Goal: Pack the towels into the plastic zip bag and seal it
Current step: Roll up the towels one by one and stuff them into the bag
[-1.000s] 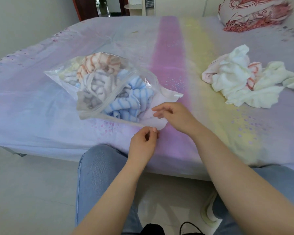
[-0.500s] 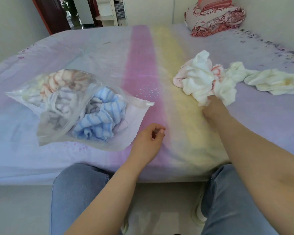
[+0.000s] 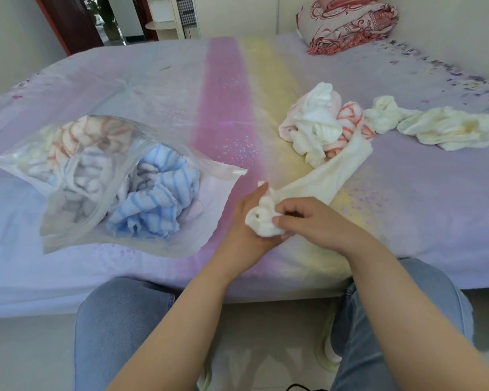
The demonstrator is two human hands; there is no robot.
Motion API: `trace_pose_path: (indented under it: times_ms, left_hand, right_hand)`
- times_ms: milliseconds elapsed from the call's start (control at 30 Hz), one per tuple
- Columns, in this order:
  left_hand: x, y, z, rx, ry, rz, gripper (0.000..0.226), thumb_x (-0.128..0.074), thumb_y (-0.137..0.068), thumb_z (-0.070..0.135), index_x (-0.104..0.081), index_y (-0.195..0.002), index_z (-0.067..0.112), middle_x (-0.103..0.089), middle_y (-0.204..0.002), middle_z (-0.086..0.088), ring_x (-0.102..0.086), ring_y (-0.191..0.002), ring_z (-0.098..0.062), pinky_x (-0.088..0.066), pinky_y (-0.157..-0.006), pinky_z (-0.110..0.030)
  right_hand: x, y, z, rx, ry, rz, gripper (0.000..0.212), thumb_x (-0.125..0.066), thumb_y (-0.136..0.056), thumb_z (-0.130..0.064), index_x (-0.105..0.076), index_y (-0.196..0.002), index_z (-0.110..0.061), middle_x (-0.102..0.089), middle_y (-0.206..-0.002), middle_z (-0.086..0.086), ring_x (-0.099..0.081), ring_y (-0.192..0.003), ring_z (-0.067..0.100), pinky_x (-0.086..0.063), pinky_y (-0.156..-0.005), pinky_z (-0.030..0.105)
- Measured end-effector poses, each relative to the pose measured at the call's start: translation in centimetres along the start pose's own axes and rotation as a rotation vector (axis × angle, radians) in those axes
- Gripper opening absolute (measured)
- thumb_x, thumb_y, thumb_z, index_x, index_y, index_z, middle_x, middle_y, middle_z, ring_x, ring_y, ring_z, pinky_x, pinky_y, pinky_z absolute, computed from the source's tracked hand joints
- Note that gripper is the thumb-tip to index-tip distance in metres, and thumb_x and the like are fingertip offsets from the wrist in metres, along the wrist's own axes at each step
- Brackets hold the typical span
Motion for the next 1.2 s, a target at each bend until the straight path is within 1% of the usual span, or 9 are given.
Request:
trace_pose_path:
  times_ms: [100,200,333,400,533,733,900,1067,1200]
  left_hand:
    - [0.4,1.1,1.7,-0.131,-0.108,0.004,0.014,-0.06,-0.091,0.022,-0.058,-0.104,0.028,-0.053,-0.095,0.024,-0.053,-0.094,0.022,-0.043,-0.086,-0.013]
    - [1.9,2.2,1.2,-0.067,-0.129,0.089,0.015,-0.052,-0.091,0.021,-0.051,-0.077,0.026,-0.048,-0.077,0.013,-0.048,-0.07,0.011,-0.035,-0.068,-0.005]
    - [3.9,3.3,-0.7,0.196,0.024,0.145,0.031,-0.061,-0.091,0.02,-0.04,-0.071,0.033,-0.047,-0.072,0.011,-0.05,-0.072,-0.005,-0.047,-0.078,-0.027]
    - [4.8,3.6,-0.3,0.175,-0.027,0.129,0.014,-0.066,-0.089,0.023,-0.053,-0.084,0.024,-0.052,-0.084,0.005,-0.054,-0.086,-0.018,-0.049,-0.084,-0.036]
    - [4.8,4.0,0.5,0.112,-0.066,0.081,0.062,-0.081,-0.07,0.043,-0.043,-0.117,0.033,-0.042,-0.117,0.014,-0.047,-0.108,-0.008,-0.039,-0.088,-0.024]
    - [4.3,3.8,0.6,-0.023,-0.317,0.116,0.08,-0.075,-0.069,0.041,-0.04,-0.138,0.018,-0.037,-0.125,0.005,-0.032,-0.111,-0.007,-0.045,-0.094,-0.029]
    - [5.7,5.7,1.0,-0.035,0.022,0.086,0.084,-0.072,-0.077,0.031,-0.026,-0.147,0.027,-0.035,-0.137,0.009,-0.041,-0.118,-0.002,-0.042,-0.093,-0.013]
    - [11.6,10.4,-1.5,0.136,0.218,0.302,0.021,-0.061,-0.091,0.038,-0.073,-0.09,0.021,-0.074,-0.082,0.001,-0.069,-0.068,-0.014,-0.053,-0.061,-0.031]
    - [13.4,12.5,-5.4,0.46,-0.111,0.136,0.07,-0.033,-0.096,0.061,-0.068,-0.06,0.012,-0.072,-0.063,0.0,-0.066,-0.054,-0.013,-0.05,-0.062,-0.03]
  right_hand:
    - [-1.1,0.7,-0.5,0.034,-0.09,0.065,0.012,-0.06,-0.091,-0.016,-0.063,-0.081,-0.01,-0.057,-0.08,-0.001,-0.052,-0.075,0.009,-0.04,-0.071,0.022]
    - [1.7,-0.1,1.7,-0.001,0.058,0.465,0.018,-0.061,-0.09,-0.032,-0.064,-0.106,-0.023,-0.055,-0.119,-0.003,-0.05,-0.115,0.012,-0.039,-0.1,0.025]
    - [5.9,-2.1,8.4,-0.388,0.597,0.423,0.06,-0.055,-0.09,-0.044,-0.029,-0.144,-0.04,0.004,-0.16,0.006,0.002,-0.147,0.034,-0.012,-0.116,0.052]
    - [6.4,-3.0,11.0,-0.472,0.636,0.279,0.06,-0.055,-0.089,-0.044,-0.03,-0.144,-0.038,0.0,-0.161,0.004,-0.004,-0.147,0.032,-0.014,-0.115,0.051]
    - [4.6,-3.3,8.8,-0.25,0.473,0.39,0.025,-0.057,-0.092,-0.026,-0.057,-0.114,-0.016,-0.06,-0.115,0.006,-0.054,-0.107,0.024,-0.036,-0.08,0.029]
    - [-5.1,0.3,0.8,-0.02,-0.494,0.111,0.028,-0.05,-0.097,-0.035,-0.053,-0.115,-0.013,-0.062,-0.105,-0.005,-0.061,-0.093,0.009,-0.051,-0.079,0.026]
    - [-6.1,-0.4,-2.1,0.088,-0.427,0.266,0.028,-0.071,-0.083,-0.016,-0.053,-0.102,-0.026,-0.063,-0.097,-0.012,-0.062,-0.084,-0.01,-0.052,-0.072,0.017]
    - [-4.4,-2.3,-4.1,0.171,-0.647,0.297,0.041,-0.069,-0.076,-0.007,-0.056,-0.115,-0.01,-0.068,-0.099,0.0,-0.065,-0.091,0.016,-0.055,-0.073,0.036]
    - [-7.9,-3.5,-7.8,0.277,-0.384,0.219,0.044,-0.063,-0.07,-0.002,-0.056,-0.108,-0.022,-0.064,-0.1,-0.008,-0.059,-0.088,0.004,-0.049,-0.078,0.022]
Point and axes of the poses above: each hand's wrist, its own y-axis away from the middle knuckle, its own x-axis out of the back of the hand, z = x × y, the point moved 7 cm from there along -y, towards the middle knuckle
